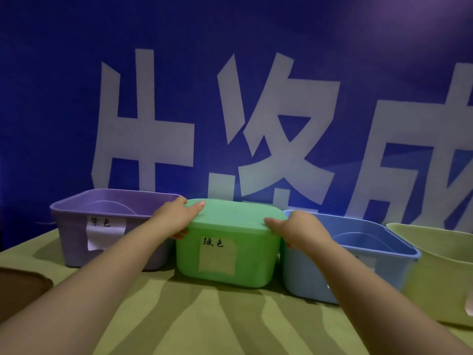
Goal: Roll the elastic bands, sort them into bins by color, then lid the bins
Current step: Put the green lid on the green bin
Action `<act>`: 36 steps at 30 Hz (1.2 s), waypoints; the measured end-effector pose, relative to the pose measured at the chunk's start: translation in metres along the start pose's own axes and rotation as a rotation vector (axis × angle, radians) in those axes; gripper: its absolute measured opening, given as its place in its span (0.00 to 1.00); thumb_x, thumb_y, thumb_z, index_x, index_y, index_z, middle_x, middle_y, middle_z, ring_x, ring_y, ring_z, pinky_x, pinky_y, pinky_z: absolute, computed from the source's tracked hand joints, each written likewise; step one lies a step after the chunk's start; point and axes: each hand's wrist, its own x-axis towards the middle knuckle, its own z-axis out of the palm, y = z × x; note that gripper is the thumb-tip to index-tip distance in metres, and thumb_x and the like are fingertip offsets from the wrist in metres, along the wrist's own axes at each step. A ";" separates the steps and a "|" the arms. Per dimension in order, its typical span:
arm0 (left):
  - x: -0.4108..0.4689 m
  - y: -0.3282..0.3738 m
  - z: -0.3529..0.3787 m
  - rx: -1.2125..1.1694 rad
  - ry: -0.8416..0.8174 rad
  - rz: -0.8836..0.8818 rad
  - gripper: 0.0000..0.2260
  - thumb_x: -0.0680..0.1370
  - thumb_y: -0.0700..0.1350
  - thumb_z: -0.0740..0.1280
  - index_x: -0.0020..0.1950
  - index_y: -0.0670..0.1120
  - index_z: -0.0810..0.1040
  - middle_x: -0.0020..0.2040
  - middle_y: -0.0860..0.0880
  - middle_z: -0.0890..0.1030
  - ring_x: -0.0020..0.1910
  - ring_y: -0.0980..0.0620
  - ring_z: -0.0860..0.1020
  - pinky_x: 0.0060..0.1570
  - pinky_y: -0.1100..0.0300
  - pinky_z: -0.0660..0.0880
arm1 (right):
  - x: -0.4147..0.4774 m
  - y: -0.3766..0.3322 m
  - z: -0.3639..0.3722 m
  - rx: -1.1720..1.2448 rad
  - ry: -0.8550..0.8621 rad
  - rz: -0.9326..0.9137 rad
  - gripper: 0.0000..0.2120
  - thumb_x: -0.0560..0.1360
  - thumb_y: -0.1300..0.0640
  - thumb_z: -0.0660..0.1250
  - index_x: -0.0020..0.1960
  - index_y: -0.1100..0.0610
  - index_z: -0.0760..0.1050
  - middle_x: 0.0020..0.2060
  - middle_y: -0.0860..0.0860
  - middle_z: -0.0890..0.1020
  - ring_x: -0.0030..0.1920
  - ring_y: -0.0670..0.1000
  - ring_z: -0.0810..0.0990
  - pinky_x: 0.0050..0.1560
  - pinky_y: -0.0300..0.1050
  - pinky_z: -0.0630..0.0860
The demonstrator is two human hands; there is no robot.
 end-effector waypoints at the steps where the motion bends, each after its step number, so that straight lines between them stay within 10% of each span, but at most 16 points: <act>1: 0.002 0.000 0.002 0.033 0.006 -0.001 0.27 0.79 0.61 0.53 0.71 0.44 0.62 0.53 0.45 0.76 0.42 0.49 0.79 0.40 0.56 0.80 | -0.002 -0.002 -0.001 0.043 -0.048 -0.012 0.26 0.71 0.35 0.64 0.51 0.58 0.69 0.45 0.53 0.79 0.46 0.53 0.79 0.45 0.46 0.76; 4: 0.006 -0.001 0.007 0.127 0.053 -0.005 0.29 0.78 0.63 0.49 0.69 0.43 0.65 0.47 0.44 0.77 0.38 0.50 0.79 0.34 0.59 0.78 | -0.008 -0.005 0.000 -0.125 -0.079 -0.069 0.35 0.69 0.33 0.64 0.66 0.55 0.67 0.59 0.51 0.77 0.55 0.52 0.77 0.53 0.46 0.75; 10: 0.006 -0.006 0.014 0.197 0.144 0.043 0.32 0.76 0.67 0.48 0.70 0.47 0.65 0.63 0.42 0.70 0.58 0.44 0.73 0.50 0.52 0.71 | -0.002 -0.006 0.011 -0.358 0.076 -0.122 0.24 0.72 0.32 0.58 0.43 0.53 0.73 0.37 0.49 0.76 0.41 0.50 0.77 0.36 0.43 0.73; 21: -0.004 -0.016 0.017 0.323 0.072 0.168 0.33 0.75 0.67 0.51 0.73 0.47 0.59 0.72 0.47 0.63 0.66 0.47 0.68 0.56 0.50 0.72 | 0.004 0.009 0.025 -0.365 0.110 -0.409 0.30 0.72 0.35 0.62 0.65 0.53 0.65 0.60 0.50 0.75 0.59 0.51 0.73 0.69 0.51 0.60; 36: -0.010 -0.013 0.002 0.586 -0.004 0.297 0.34 0.71 0.69 0.58 0.72 0.52 0.60 0.67 0.50 0.69 0.62 0.52 0.71 0.53 0.56 0.75 | -0.007 0.013 0.023 -0.424 0.167 -0.483 0.29 0.73 0.34 0.58 0.65 0.53 0.69 0.56 0.50 0.77 0.57 0.52 0.73 0.55 0.47 0.72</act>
